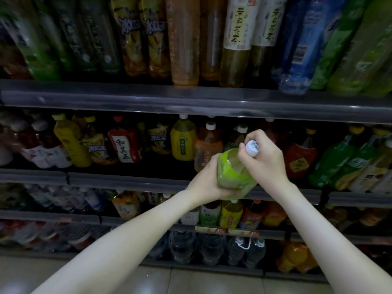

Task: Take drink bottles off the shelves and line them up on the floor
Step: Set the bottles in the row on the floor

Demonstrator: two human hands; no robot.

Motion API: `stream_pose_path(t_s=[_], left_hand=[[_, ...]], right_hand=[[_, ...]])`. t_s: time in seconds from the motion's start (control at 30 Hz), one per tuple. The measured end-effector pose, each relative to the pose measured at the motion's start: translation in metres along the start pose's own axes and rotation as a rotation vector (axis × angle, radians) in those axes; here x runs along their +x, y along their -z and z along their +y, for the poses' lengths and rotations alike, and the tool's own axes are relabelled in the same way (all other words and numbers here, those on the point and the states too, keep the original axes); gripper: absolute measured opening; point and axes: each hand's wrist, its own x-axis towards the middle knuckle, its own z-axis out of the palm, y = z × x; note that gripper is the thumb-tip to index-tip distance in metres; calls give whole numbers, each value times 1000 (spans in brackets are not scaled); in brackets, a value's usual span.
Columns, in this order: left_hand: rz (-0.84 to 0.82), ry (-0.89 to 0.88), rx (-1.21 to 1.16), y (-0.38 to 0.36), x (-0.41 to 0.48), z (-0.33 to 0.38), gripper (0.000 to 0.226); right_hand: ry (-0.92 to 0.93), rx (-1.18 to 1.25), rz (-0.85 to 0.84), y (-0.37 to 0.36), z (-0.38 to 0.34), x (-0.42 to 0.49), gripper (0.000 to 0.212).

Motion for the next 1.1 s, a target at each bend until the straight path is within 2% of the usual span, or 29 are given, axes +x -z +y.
stream_pose_path(t_s=[0.1, 0.17, 0.23, 0.33, 0.4, 0.5, 0.7, 0.77, 0.9, 1.03, 1.1], left_hand=[[-58, 9, 53, 43, -22, -26, 99], [-45, -7, 202, 78, -38, -52, 84], [69, 18, 322, 114, -52, -80, 68], [278, 194, 456, 163, -61, -116, 55], [300, 301, 596, 190, -59, -133, 60], [265, 327, 664, 219, -48, -149, 69], [29, 347, 650, 258, -15, -166, 86], [17, 337, 597, 260, -13, -170, 89], [110, 230, 611, 252, -22, -177, 85], [227, 46, 729, 247, -45, -183, 61], [291, 2, 698, 244, -56, -189, 56]], right_hand=[[-31, 37, -61, -34, -21, 2, 12], [-47, 41, -112, -58, -35, 3, 13], [-64, 49, -160, -82, -49, 4, 14], [-77, 73, -183, -116, -67, 7, 12], [-91, 76, -156, -138, -77, 10, 10], [-141, 74, -100, -166, -90, 11, 12], [-296, 73, 15, -204, -106, 13, 19], [-326, 27, 41, -211, -110, 13, 21], [-355, -30, 89, -223, -116, 13, 22], [-353, -57, 113, -230, -120, 15, 21], [-355, -64, 112, -235, -121, 15, 21]])
